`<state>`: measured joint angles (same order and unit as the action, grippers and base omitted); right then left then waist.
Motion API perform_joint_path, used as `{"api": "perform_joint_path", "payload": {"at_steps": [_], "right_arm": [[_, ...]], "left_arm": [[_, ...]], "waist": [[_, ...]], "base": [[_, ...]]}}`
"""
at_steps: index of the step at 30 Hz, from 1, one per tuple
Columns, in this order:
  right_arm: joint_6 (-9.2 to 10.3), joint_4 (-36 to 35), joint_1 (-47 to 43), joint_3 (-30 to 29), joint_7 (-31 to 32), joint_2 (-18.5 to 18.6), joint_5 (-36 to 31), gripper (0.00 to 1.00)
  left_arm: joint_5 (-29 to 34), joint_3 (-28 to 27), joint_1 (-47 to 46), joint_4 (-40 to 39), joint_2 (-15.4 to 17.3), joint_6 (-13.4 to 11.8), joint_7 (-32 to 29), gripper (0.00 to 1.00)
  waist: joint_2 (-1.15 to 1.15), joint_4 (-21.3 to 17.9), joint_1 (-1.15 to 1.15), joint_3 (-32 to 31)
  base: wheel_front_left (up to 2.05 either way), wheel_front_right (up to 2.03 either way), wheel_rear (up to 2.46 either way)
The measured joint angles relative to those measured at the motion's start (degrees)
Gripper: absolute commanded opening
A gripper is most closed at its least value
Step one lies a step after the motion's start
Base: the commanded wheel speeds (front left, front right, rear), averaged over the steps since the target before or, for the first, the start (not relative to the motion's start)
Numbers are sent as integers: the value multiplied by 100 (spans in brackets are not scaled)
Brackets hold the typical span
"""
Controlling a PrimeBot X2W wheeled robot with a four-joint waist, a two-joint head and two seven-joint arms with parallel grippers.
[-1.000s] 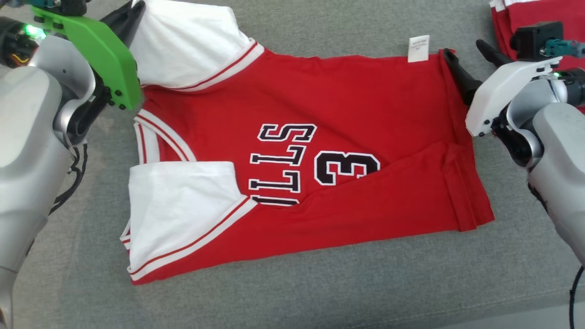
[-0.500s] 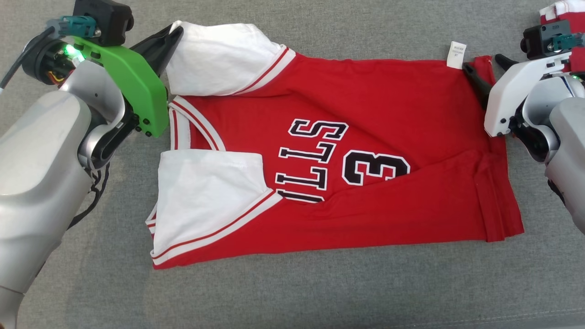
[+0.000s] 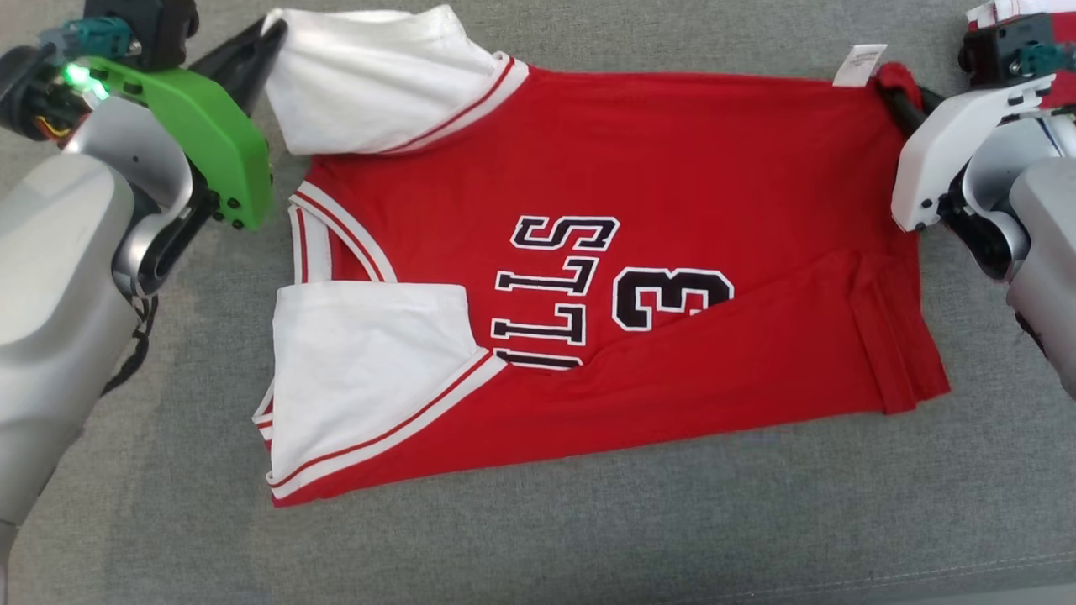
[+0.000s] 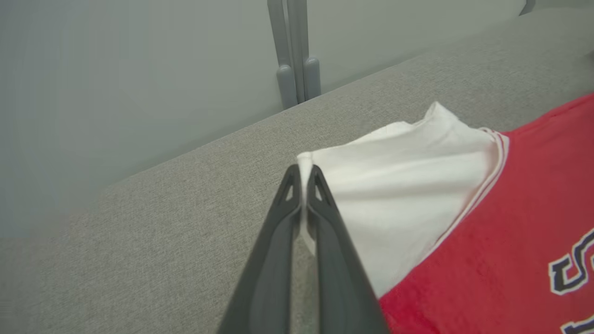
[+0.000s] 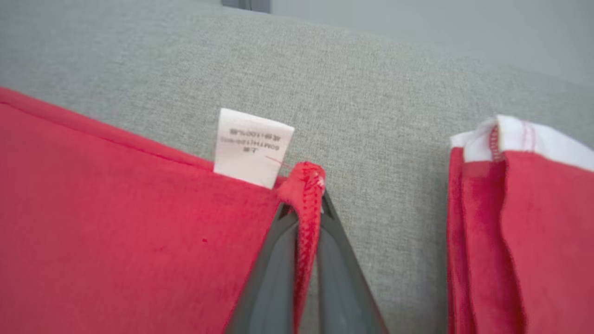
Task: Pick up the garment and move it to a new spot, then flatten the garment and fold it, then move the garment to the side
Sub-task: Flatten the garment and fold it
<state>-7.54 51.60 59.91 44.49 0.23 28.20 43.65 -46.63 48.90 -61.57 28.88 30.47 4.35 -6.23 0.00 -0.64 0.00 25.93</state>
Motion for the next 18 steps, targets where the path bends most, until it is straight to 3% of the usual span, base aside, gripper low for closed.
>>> {"api": "perform_joint_path", "payload": {"at_steps": [9,15,18], "right_arm": [[-1,456,784,44,-1098,-207,-359,0],[-1,679,972,3,-1438,-337,-457,0],[-1,656,899,109,-1482,-318,-491,0]], "left_arm": [[261,-166,-731,786,-133,-51,587,0],[402,-178,-1001,1346,-436,-66,1124,0],[490,-7,-995,1529,-510,41,1244,0]], "waist": [[0,-114,0,112],[0,-109,0,161],[0,-84,0,125]], "base": [[0,0,0],[0,0,0],[0,0,0]]}}
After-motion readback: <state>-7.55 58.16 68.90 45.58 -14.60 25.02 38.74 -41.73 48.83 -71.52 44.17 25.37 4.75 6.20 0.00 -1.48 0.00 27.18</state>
